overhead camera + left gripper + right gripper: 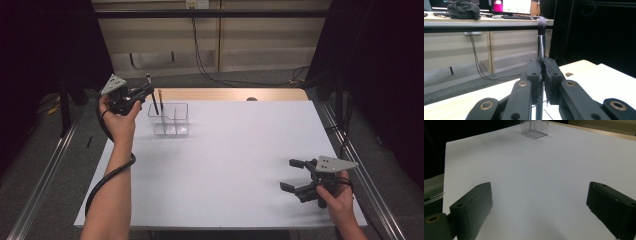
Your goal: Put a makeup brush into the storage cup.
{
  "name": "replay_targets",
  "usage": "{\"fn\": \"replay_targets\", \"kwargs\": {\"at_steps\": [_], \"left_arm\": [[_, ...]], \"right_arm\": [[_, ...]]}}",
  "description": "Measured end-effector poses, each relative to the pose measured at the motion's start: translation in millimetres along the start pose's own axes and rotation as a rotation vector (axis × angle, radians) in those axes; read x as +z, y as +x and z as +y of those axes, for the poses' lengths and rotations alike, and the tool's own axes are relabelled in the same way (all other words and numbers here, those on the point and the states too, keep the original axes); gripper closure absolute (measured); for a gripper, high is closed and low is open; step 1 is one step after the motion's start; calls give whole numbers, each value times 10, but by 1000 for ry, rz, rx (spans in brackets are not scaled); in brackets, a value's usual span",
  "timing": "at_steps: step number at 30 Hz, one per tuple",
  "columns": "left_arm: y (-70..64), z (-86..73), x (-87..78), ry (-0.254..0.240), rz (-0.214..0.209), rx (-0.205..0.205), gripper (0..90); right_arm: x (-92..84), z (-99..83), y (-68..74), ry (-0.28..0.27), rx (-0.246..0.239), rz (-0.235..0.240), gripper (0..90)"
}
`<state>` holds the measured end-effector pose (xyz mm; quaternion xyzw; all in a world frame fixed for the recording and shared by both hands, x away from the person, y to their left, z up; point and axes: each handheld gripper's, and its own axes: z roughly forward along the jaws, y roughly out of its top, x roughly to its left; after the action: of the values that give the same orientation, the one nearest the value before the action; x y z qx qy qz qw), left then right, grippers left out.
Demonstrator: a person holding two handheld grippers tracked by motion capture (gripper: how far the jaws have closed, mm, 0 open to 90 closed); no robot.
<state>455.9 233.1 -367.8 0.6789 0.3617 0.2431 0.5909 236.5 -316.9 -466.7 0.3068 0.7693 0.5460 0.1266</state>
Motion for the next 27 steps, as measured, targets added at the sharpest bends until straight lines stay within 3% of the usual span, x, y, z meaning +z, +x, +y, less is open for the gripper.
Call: {"fn": "replay_targets", "kwargs": {"at_steps": [27], "left_arm": [[-48, -154, 64, 23, -6, 0, 837]], "right_arm": [[-8, 2, 0, 0, -3, 1, 64]]}}
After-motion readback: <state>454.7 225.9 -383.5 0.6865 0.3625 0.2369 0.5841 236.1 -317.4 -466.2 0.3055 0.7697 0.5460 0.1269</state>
